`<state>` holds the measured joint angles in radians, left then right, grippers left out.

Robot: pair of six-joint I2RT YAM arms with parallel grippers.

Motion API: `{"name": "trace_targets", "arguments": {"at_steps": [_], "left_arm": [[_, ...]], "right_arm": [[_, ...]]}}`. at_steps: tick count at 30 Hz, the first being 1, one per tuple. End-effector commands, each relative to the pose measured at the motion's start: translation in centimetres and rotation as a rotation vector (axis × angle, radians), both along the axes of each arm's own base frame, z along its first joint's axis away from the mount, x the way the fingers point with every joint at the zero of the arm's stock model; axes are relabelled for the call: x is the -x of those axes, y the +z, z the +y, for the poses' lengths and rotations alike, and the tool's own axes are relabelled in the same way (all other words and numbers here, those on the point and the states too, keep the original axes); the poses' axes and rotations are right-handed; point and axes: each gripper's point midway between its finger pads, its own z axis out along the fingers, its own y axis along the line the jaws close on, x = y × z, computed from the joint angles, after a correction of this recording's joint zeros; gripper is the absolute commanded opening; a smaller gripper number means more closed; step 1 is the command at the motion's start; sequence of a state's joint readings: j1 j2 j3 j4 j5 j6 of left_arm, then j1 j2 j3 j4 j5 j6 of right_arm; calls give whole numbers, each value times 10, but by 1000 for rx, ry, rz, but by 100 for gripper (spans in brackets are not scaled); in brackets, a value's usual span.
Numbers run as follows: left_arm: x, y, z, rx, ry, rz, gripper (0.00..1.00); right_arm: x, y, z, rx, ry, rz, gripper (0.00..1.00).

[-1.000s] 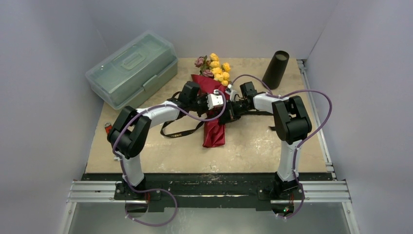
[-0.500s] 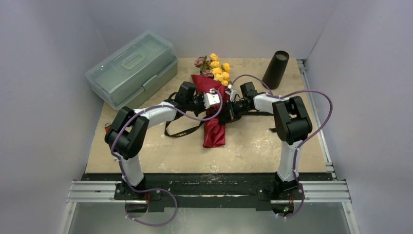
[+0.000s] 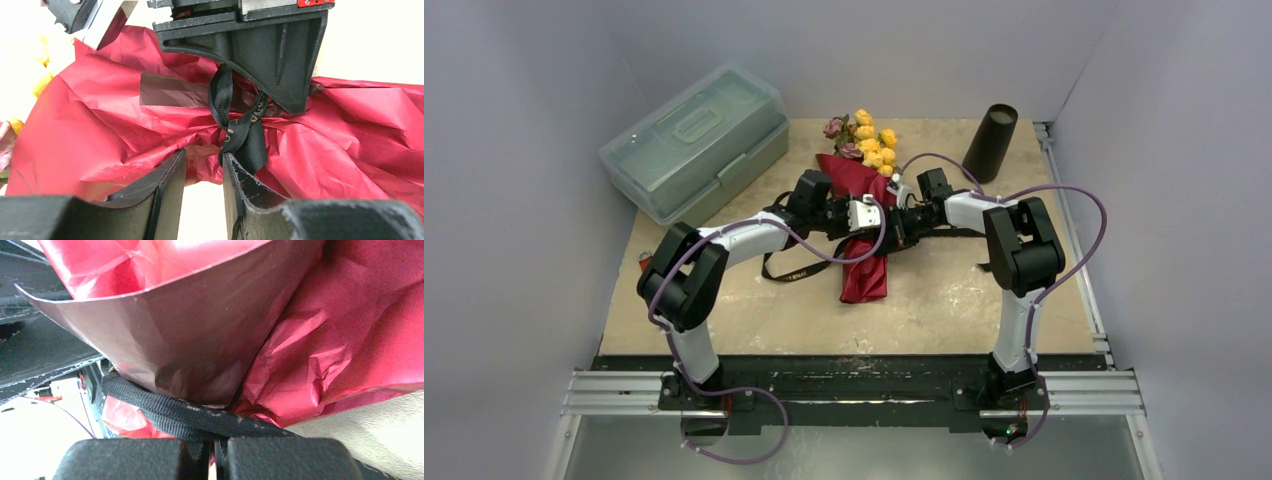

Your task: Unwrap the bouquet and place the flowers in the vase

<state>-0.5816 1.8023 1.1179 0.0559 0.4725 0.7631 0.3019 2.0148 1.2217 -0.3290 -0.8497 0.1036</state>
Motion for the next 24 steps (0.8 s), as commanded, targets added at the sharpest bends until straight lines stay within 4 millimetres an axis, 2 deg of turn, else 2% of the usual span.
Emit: {"name": "trace_targets", "arguments": {"at_steps": [1, 8, 11, 16, 21, 24], "left_arm": [[2, 17, -12, 28, -63, -56, 33], [12, 17, -13, 11, -114, -79, 41], [15, 24, -14, 17, -136, -92, 42], [21, 29, -22, 16, -167, -115, 33], [16, 24, -28, 3, -150, -137, 25], [9, 28, -28, 15, -99, -124, 15]], "right_arm": [[0, 13, -1, 9, 11, -50, 0], [0, 12, -1, 9, 11, -46, 0], [-1, 13, -1, 9, 10, -47, 0], [-1, 12, 0, 7, 10, -45, 0], [-1, 13, 1, 7, 12, -45, 0], [1, 12, 0, 11, 14, -45, 0]]}}
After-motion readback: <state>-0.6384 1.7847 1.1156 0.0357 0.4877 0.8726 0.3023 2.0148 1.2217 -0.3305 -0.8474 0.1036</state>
